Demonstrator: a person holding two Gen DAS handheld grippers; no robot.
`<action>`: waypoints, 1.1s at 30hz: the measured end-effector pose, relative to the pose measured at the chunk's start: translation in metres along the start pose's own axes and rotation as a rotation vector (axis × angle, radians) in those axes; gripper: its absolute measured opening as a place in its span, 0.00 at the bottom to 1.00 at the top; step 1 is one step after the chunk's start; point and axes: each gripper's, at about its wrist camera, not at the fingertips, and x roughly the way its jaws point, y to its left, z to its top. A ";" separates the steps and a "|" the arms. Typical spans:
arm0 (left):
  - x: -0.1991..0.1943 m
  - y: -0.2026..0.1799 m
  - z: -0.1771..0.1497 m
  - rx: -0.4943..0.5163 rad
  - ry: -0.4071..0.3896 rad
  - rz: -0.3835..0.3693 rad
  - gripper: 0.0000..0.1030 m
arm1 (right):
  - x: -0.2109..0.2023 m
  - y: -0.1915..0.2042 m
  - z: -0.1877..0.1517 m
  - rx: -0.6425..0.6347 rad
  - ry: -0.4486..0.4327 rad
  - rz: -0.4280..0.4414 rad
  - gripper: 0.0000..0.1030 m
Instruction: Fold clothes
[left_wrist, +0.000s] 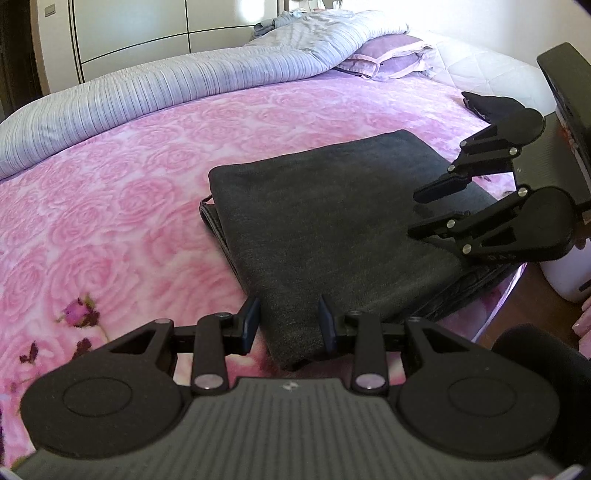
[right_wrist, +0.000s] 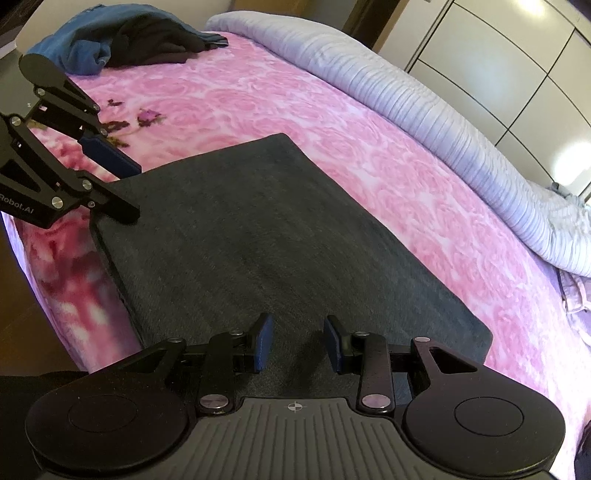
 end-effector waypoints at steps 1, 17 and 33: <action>0.000 0.000 0.000 0.002 0.002 0.000 0.29 | 0.000 0.000 0.000 -0.001 0.000 0.001 0.34; -0.024 -0.006 0.004 -0.032 -0.050 0.026 0.28 | -0.006 -0.031 0.024 0.084 -0.057 0.120 0.34; -0.003 0.008 -0.012 -0.103 -0.043 -0.019 0.29 | 0.120 -0.040 0.118 0.169 -0.034 0.324 0.34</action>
